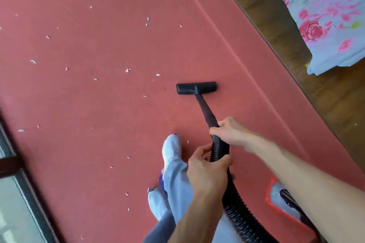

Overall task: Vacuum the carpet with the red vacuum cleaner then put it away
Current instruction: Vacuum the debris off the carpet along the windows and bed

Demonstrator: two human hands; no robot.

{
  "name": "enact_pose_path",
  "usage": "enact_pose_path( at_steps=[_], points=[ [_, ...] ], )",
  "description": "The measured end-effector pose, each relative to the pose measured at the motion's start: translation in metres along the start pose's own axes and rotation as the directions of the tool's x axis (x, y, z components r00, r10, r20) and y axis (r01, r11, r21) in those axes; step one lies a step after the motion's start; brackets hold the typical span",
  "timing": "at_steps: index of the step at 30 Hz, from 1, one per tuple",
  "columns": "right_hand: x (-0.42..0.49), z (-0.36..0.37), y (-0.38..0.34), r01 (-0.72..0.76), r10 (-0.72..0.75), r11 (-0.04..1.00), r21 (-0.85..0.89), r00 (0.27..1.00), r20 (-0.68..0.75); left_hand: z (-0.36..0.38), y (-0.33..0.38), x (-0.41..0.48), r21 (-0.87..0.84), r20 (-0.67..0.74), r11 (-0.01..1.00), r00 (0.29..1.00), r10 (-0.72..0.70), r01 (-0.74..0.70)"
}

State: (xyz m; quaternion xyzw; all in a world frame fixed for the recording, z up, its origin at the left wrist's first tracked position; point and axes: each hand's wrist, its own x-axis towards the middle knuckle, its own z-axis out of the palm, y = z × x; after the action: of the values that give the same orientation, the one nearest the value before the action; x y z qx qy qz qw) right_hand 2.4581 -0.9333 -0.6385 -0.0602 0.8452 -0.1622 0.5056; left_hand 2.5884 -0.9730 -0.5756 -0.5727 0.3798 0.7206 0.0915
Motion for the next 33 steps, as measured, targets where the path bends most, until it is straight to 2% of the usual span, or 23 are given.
enact_pose_path(
  at_steps=[7,12,14,17,20,24,33],
  points=[
    [-0.042,0.011,0.047,0.008,-0.006,0.999,-0.040,0.999,0.053,0.018,-0.069,-0.038,-0.034,-0.080,0.999,0.996,0.030,-0.033],
    [-0.040,0.015,0.086,0.077,-0.075,0.996,-0.038,0.996,0.055,0.046,-0.097,-0.043,-0.065,-0.220,0.997,0.975,0.030,-0.045],
    [-0.036,0.009,0.100,0.101,-0.094,0.991,-0.090,0.993,0.073,0.061,-0.102,-0.049,-0.082,-0.244,0.996,0.970,0.006,-0.026],
    [-0.042,-0.003,0.117,0.108,-0.086,0.980,-0.165,0.988,0.132,0.080,-0.113,-0.061,-0.095,-0.251,0.995,0.967,-0.043,0.019],
    [-0.058,-0.009,0.137,0.114,-0.081,0.977,-0.180,0.981,0.179,0.087,-0.122,-0.077,-0.106,-0.211,0.993,0.975,-0.076,0.054],
    [-0.084,-0.013,0.141,0.094,-0.050,0.979,-0.181,0.971,0.234,0.088,-0.133,-0.103,-0.092,-0.230,0.994,0.970,-0.079,0.059],
    [-0.163,0.043,0.163,0.149,-0.003,0.929,-0.339,0.918,0.396,0.065,-0.196,-0.183,-0.227,-0.305,0.970,0.940,-0.156,0.087]
  ],
)
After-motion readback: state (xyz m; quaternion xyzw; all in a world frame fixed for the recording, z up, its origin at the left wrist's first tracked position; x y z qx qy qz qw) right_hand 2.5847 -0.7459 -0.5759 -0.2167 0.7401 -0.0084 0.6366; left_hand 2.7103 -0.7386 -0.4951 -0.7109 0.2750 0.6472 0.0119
